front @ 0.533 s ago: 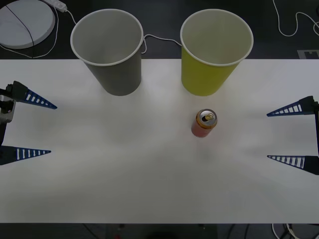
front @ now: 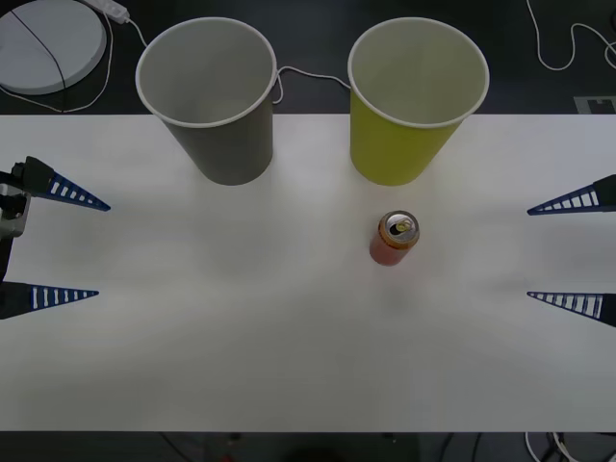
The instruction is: Put the can into the green bin and the plastic bottle into the gray bin
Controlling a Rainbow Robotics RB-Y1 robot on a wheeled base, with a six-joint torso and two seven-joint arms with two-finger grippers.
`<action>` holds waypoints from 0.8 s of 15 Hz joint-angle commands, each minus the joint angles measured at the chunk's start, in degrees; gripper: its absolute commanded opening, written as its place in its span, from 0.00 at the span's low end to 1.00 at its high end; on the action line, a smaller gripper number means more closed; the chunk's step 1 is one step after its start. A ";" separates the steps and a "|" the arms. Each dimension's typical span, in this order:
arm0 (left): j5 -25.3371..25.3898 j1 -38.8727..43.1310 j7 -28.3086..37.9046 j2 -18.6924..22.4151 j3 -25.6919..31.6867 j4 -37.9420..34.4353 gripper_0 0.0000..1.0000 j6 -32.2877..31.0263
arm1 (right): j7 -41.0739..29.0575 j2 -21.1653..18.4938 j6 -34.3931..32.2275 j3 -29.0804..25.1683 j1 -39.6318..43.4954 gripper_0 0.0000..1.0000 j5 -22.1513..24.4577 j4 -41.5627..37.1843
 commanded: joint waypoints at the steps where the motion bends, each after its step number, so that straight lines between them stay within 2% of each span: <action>1: 0.00 0.00 0.00 0.00 0.00 0.00 1.00 0.00 | 0.14 -0.08 1.05 -0.16 0.23 1.00 -0.21 1.00; 8: 0.00 0.00 0.00 0.00 0.00 0.00 1.00 0.00 | 1.37 -0.08 9.48 3.79 0.23 1.00 -5.05 9.27; 12: 0.00 0.00 0.00 0.00 0.00 0.00 1.00 0.00 | 3.21 0.45 11.42 5.99 0.15 1.00 -9.44 15.77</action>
